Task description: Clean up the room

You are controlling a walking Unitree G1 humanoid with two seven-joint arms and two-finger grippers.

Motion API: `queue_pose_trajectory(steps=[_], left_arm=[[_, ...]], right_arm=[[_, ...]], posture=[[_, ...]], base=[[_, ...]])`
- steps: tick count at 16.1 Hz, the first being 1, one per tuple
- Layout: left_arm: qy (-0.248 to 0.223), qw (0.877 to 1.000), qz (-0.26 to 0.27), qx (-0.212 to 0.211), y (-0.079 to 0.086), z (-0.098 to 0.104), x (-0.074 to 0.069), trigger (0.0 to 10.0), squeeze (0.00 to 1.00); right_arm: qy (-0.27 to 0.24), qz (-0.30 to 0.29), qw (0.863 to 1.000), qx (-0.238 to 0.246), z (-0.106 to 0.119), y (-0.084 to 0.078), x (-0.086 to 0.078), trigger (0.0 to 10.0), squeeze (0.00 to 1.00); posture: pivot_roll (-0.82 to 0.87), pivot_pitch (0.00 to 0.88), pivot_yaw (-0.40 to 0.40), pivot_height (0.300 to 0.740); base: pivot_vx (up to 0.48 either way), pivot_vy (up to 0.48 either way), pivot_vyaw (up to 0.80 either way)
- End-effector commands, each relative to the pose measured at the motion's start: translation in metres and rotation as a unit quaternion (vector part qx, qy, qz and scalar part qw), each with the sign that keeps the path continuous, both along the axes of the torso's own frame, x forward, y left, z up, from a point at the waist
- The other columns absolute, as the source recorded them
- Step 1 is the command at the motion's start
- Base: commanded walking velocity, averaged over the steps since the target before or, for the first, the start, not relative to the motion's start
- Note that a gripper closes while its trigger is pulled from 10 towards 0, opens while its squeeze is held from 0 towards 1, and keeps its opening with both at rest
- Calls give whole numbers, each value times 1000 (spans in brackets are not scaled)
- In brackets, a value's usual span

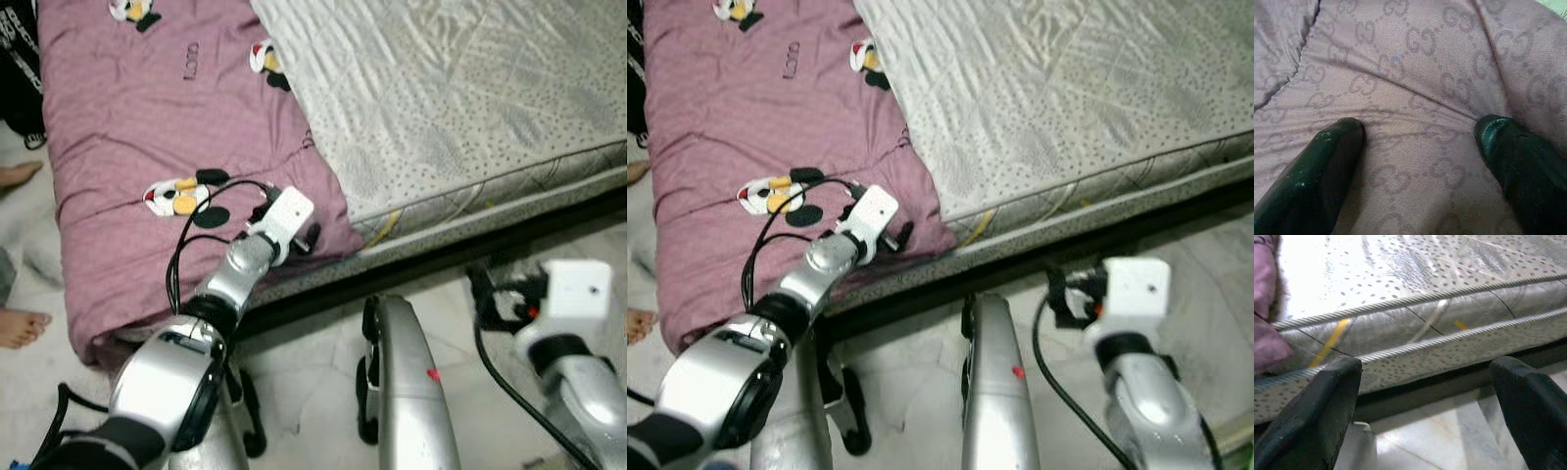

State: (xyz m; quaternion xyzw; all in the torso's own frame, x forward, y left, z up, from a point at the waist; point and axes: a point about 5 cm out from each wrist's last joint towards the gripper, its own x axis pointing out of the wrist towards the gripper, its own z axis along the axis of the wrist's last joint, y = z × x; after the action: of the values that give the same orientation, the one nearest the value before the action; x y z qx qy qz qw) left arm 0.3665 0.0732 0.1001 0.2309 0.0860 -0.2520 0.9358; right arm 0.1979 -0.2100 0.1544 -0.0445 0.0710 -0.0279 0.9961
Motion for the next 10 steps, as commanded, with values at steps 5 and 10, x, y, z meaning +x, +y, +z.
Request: queue_pose_trajectory(steps=[5, 10], left_arm=[[41, 999, -15, 19, -3, -23, -13, 10000, 0], [41, 999, -15, 19, -3, -23, -13, 10000, 0]], right_arm=[[8, -5, 1000, 0, -3, -2, -3, 10000, 0], [8, -5, 1000, 0, -3, -2, -3, 10000, 0]], posture=[[-297, 235, 38, 531], [-297, 235, 38, 531]], base=[[0, 0, 0], [0, 0, 0]])
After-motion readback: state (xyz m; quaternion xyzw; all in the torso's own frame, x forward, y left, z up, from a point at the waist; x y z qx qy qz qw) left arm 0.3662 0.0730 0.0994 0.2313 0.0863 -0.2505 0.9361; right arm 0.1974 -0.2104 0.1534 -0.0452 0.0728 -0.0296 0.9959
